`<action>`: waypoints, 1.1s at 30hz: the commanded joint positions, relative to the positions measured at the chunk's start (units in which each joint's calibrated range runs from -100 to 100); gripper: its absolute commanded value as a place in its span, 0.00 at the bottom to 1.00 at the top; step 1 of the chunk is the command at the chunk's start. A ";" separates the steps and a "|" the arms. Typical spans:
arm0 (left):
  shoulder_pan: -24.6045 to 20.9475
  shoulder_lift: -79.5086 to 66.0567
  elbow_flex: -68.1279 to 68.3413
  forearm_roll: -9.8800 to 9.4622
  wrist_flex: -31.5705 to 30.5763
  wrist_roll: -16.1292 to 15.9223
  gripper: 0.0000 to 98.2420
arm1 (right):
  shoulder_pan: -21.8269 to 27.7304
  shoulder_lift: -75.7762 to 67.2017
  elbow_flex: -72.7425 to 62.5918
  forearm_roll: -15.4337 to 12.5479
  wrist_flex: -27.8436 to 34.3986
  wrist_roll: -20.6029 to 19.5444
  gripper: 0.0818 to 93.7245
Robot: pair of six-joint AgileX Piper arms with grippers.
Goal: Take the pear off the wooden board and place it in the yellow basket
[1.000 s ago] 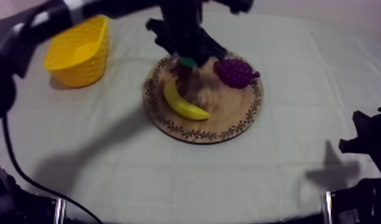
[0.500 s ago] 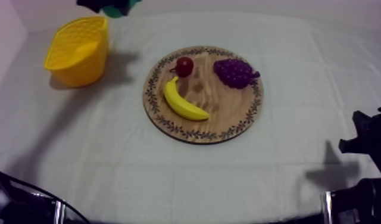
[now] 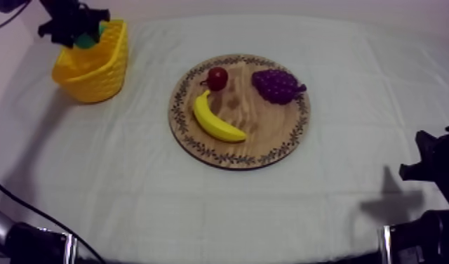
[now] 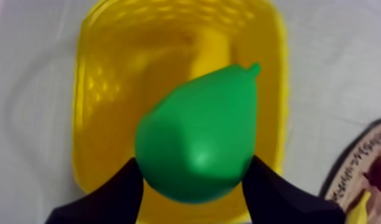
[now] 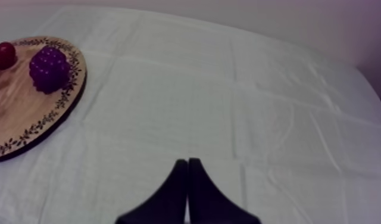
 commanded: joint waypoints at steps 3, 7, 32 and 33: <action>-2.21 4.12 1.05 0.87 -5.34 -0.06 0.60 | 0.00 -0.02 0.04 0.00 0.00 0.00 0.00; -3.17 7.21 0.26 1.52 -7.58 -0.35 0.60 | 0.00 -0.02 0.04 0.00 0.00 0.00 0.00; -4.09 -13.16 24.05 7.78 -25.95 -4.15 0.05 | 0.00 -0.02 0.04 0.00 0.00 -0.02 0.00; -3.62 -16.25 26.76 7.61 -26.97 -3.95 0.04 | 0.00 -0.02 0.04 0.00 0.00 -0.02 0.00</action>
